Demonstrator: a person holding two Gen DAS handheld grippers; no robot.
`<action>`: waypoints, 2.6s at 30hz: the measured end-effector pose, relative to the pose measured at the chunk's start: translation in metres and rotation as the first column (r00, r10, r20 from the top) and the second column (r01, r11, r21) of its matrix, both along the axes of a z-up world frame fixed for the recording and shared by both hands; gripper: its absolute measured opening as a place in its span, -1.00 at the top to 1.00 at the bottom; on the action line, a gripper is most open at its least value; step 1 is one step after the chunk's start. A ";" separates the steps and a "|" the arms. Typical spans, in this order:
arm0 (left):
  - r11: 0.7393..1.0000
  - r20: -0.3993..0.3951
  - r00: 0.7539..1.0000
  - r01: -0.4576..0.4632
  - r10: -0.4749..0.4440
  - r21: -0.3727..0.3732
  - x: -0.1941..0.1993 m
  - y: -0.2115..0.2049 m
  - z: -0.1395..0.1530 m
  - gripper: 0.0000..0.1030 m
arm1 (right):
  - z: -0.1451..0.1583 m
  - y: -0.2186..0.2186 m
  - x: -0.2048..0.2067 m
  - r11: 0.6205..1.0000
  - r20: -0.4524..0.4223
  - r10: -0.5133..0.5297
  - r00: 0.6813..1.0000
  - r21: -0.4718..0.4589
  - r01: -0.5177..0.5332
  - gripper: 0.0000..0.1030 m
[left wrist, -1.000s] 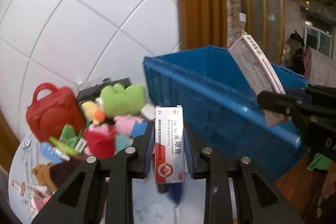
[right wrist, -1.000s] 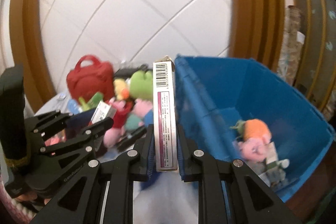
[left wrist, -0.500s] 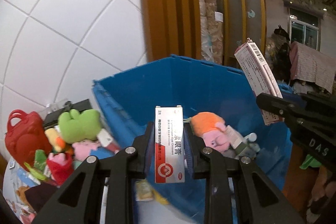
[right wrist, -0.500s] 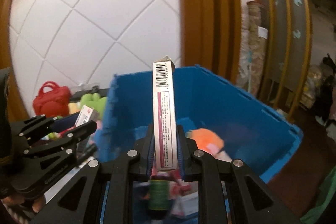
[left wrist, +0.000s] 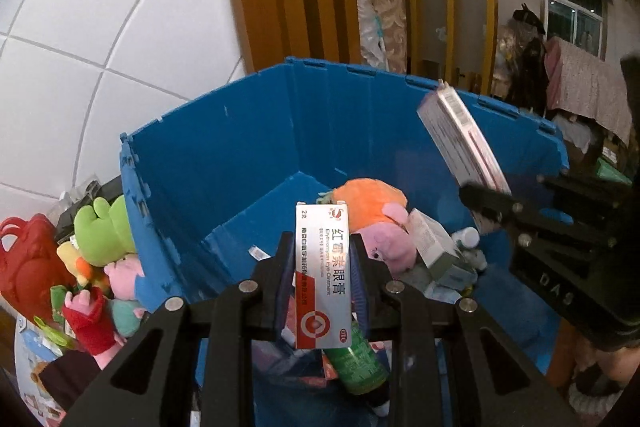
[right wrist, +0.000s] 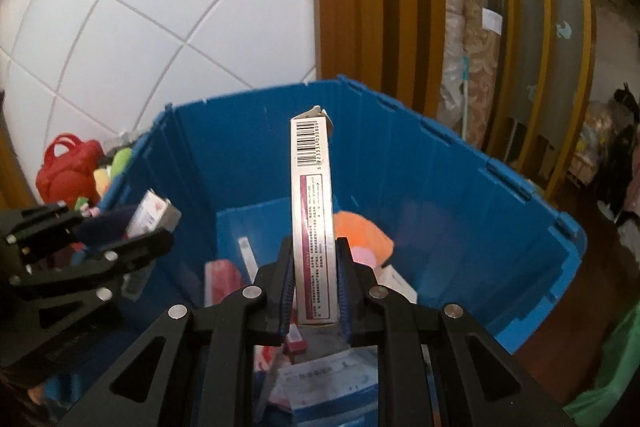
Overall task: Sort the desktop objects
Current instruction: 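Carry both boxes over the blue crate and release them inside, then withdraw both grippers from the crate back over the table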
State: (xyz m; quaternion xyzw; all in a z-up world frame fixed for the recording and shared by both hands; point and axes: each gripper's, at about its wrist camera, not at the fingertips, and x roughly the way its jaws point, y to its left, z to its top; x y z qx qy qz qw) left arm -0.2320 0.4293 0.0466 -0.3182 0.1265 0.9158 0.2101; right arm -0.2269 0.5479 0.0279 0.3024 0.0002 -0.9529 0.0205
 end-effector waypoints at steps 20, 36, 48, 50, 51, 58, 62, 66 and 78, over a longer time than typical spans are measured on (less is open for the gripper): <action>0.997 0.038 0.999 0.030 -0.028 -0.071 -0.019 0.017 0.002 0.50 | -0.026 0.029 -0.018 1.000 0.083 0.013 0.996 -0.026 -0.011 0.64; 0.999 0.017 1.000 0.002 -0.001 -0.043 -0.014 0.008 0.005 -0.16 | -0.018 0.025 -0.018 1.000 0.069 -0.006 0.998 0.003 0.006 -0.41; 0.997 -0.094 0.993 -0.061 0.065 0.045 0.020 -0.025 0.030 -0.38 | 0.004 0.017 0.001 1.000 0.019 -0.018 1.000 -0.006 0.018 -1.00; 0.995 -0.117 0.990 -0.068 0.076 0.069 0.028 -0.034 0.032 -0.38 | 0.011 0.011 0.006 1.000 -0.001 -0.002 1.000 -0.007 0.002 -1.00; 0.995 -0.115 0.990 -0.067 0.076 0.077 0.032 -0.039 0.032 -0.38 | 0.016 0.007 0.010 1.000 -0.012 0.010 1.000 -0.006 -0.010 -1.00; 0.988 -0.124 0.984 -0.117 0.129 0.103 0.051 -0.080 0.033 -0.38 | 0.037 -0.029 0.027 0.994 -0.059 0.105 0.993 -0.004 -0.106 -1.00; 0.974 -0.152 0.966 -0.193 0.210 0.120 0.060 -0.118 0.039 -0.38 | 0.045 -0.059 0.025 0.987 -0.068 0.162 0.985 0.003 -0.162 -1.00; 0.953 -0.166 0.942 -0.273 0.292 0.132 0.065 -0.158 0.042 -0.38 | 0.050 -0.092 0.023 0.978 -0.075 0.209 0.975 0.023 -0.208 -1.00; 0.863 -0.128 0.856 -0.482 0.500 0.149 0.076 -0.281 0.027 -0.38 | 0.055 -0.194 0.030 0.931 -0.082 0.364 0.928 0.022 -0.364 -1.00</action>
